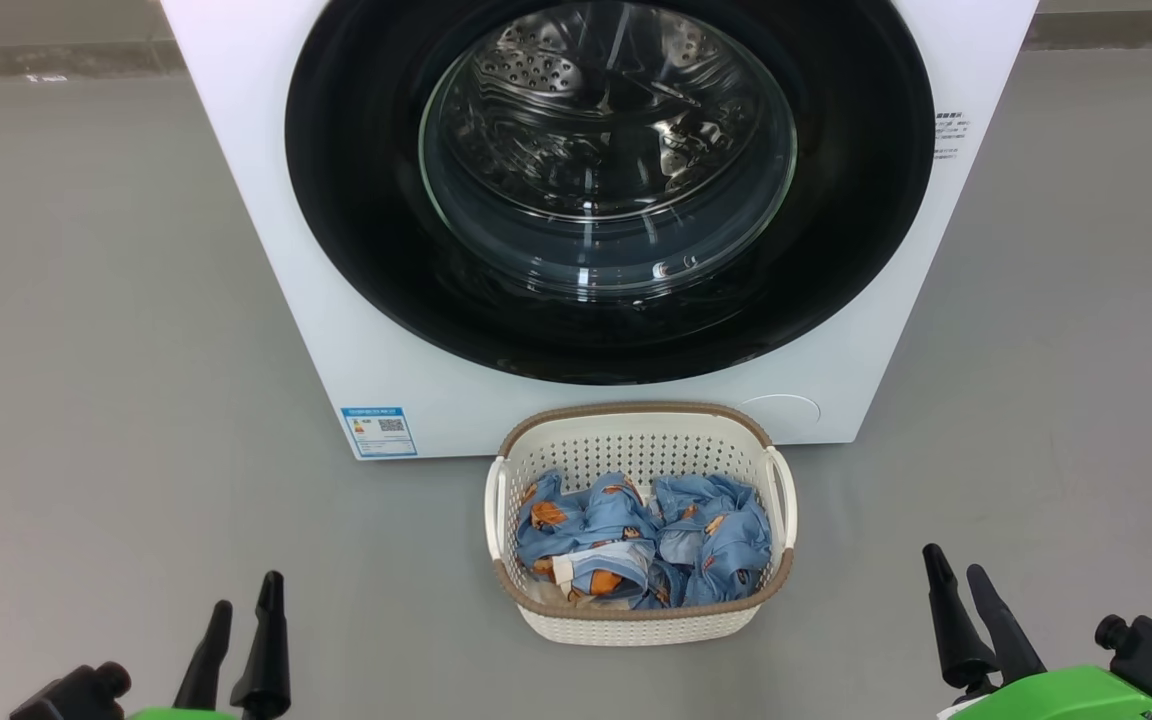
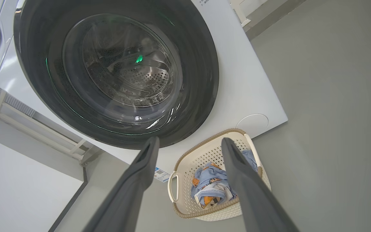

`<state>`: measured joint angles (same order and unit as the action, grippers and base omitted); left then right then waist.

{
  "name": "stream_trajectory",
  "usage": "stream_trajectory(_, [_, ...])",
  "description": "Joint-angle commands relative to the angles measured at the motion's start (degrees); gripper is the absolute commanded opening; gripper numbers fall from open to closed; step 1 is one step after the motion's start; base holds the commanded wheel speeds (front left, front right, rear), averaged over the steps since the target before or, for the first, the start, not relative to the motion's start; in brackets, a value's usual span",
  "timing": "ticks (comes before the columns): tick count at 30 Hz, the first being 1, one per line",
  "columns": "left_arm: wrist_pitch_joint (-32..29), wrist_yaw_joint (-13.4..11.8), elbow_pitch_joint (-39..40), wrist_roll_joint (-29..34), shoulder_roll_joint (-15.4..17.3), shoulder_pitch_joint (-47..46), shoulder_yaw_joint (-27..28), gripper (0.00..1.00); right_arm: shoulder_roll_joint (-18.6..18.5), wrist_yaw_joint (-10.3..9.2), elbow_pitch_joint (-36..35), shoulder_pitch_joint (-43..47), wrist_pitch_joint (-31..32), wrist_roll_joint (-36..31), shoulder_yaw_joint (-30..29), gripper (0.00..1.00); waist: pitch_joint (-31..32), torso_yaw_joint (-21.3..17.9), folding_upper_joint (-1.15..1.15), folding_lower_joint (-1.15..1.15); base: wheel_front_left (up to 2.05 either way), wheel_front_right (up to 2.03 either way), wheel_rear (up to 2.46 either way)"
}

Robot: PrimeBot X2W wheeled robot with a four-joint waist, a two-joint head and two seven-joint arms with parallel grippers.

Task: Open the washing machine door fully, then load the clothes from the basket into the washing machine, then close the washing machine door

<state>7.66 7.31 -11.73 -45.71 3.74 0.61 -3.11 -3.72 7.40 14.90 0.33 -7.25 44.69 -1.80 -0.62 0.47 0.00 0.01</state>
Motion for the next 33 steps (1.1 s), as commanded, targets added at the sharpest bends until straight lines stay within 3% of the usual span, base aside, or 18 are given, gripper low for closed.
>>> stream_trajectory(1, [0.8, 0.1, 1.9, 2.2, 1.2, -0.7, 1.1, 1.00, -0.7, 0.06, -1.8, 0.2, -0.9, -2.3, 1.3, 1.00, 0.0, 0.0, 0.00, 0.00, 0.00, 0.00, 0.00])
stream_trajectory(33, [5.7, 0.2, 4.2, 22.7, 2.0, -0.3, 0.9, 1.00, -0.7, 0.08, -4.0, 1.1, -6.0, -23.3, 2.3, 1.00, -0.8, -0.2, 0.00, -0.01, 0.00, 0.00, 0.00])
